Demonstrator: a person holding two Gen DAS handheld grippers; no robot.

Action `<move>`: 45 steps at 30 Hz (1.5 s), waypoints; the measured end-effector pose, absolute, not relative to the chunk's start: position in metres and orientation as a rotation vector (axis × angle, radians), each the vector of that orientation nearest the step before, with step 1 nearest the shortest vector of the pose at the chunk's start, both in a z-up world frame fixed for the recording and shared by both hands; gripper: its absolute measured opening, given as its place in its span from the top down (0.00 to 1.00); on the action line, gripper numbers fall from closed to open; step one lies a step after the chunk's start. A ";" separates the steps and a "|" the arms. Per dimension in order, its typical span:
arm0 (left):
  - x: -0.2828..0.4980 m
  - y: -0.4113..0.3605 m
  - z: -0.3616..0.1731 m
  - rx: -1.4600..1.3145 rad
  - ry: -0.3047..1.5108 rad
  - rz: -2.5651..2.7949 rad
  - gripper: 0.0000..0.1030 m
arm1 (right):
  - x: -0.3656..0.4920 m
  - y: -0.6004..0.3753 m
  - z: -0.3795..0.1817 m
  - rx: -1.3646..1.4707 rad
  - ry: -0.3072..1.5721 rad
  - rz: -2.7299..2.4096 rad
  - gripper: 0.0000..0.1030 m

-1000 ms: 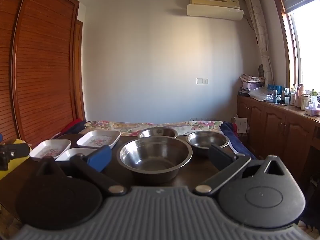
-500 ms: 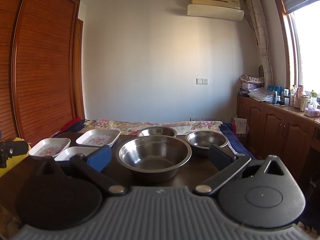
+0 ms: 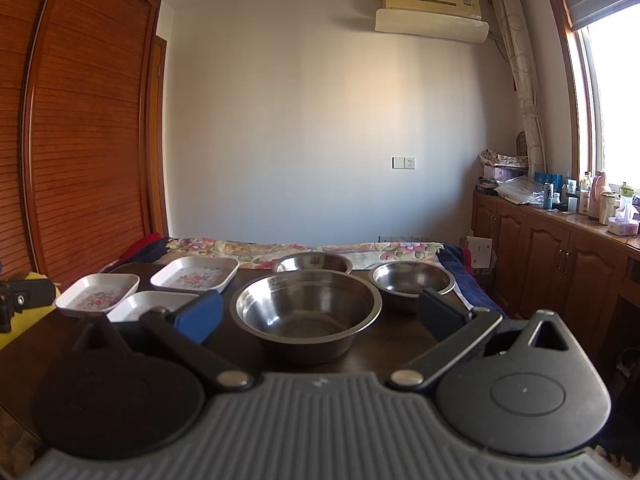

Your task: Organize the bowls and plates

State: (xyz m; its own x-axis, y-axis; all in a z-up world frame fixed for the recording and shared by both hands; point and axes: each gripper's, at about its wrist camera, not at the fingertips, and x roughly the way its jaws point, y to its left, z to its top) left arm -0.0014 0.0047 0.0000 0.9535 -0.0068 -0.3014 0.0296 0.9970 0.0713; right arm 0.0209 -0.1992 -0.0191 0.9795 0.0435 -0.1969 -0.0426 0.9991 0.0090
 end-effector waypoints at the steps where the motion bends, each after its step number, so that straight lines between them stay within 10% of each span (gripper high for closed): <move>1: -0.001 0.005 0.000 0.077 0.305 -0.019 0.00 | 0.021 -0.199 -0.019 0.005 0.198 0.044 0.00; 45: -0.001 0.001 -0.003 0.077 0.309 -0.016 0.00 | 0.020 -0.198 -0.019 0.000 0.190 0.044 0.00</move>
State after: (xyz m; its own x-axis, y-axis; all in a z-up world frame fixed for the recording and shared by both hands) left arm -0.0011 0.0013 -0.0030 0.9524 -0.0036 -0.3047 0.0273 0.9969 0.0735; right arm 0.0196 -0.1978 -0.0185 0.9811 0.0432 -0.1886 -0.0432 0.9991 0.0043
